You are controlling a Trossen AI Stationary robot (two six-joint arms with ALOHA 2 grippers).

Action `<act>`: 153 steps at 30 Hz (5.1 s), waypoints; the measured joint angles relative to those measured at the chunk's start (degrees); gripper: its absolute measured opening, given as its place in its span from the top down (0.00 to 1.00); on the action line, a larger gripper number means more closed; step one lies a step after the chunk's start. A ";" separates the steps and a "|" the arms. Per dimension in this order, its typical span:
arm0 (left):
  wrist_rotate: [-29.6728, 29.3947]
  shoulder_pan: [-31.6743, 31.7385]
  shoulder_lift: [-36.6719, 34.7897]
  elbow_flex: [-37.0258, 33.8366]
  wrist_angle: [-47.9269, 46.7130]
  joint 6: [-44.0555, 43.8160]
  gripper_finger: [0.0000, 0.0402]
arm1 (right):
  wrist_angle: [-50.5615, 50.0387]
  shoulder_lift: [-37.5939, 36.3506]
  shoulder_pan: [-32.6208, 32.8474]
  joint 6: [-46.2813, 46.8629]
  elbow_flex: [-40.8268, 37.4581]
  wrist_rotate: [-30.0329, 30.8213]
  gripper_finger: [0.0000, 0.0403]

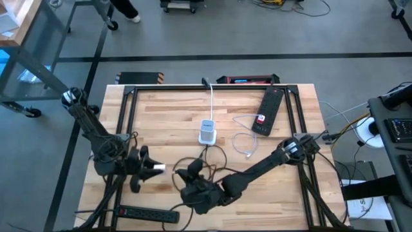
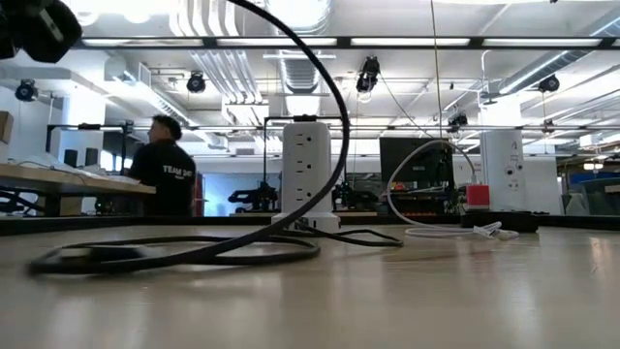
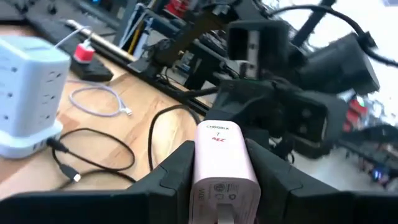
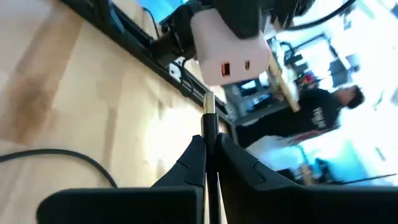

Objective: Insert USB
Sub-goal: Insert the black charger cable into the pink charger adapter

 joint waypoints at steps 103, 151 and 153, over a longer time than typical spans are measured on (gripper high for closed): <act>2.58 12.06 4.86 0.02 -0.94 -16.10 0.75 | -6.30 0.15 -3.70 5.60 0.00 4.26 0.98; 4.35 12.02 1.00 0.00 3.09 -7.91 0.74 | -1.22 -0.66 -2.60 1.55 0.17 5.67 0.98; 4.26 12.02 1.01 0.00 3.03 -7.91 0.73 | -1.04 -0.61 -2.73 1.48 0.17 5.56 0.98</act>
